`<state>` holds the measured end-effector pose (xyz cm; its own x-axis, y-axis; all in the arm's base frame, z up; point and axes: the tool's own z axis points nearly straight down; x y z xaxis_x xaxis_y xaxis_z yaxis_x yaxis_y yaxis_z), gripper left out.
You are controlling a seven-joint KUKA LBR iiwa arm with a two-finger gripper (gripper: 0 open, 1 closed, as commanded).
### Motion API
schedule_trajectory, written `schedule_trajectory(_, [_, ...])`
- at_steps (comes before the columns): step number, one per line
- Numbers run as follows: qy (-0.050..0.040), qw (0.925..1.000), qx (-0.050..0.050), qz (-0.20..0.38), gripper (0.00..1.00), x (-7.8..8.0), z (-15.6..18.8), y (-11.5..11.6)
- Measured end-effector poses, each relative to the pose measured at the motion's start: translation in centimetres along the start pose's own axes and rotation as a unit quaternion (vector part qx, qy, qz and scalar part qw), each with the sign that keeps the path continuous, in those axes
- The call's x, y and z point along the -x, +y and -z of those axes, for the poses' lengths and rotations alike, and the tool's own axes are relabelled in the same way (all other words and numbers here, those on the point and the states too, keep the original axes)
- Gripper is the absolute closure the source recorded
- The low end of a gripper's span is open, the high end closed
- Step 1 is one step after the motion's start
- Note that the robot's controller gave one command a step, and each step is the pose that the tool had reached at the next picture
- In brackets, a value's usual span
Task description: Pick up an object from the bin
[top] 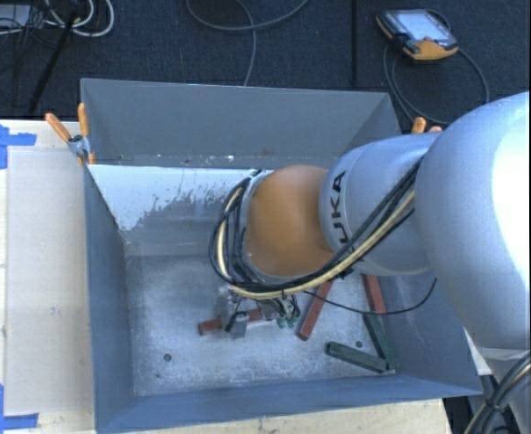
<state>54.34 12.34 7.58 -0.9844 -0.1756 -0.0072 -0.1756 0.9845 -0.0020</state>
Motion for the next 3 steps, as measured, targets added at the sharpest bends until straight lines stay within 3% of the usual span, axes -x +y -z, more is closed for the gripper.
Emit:
schedule_trajectory(1, [-0.0004, 0.9999, 0.001, 0.01, 1.0, -0.6, 0.0, 0.6])
schedule_trajectory(2, [-0.0032, 0.9964, 0.001, 0.084, 1.0, -3.2, -0.1, 0.6])
schedule_trajectory(3, [-0.0028, 0.9975, 0.002, 0.07, 0.0, -5.2, -0.3, 7.4])
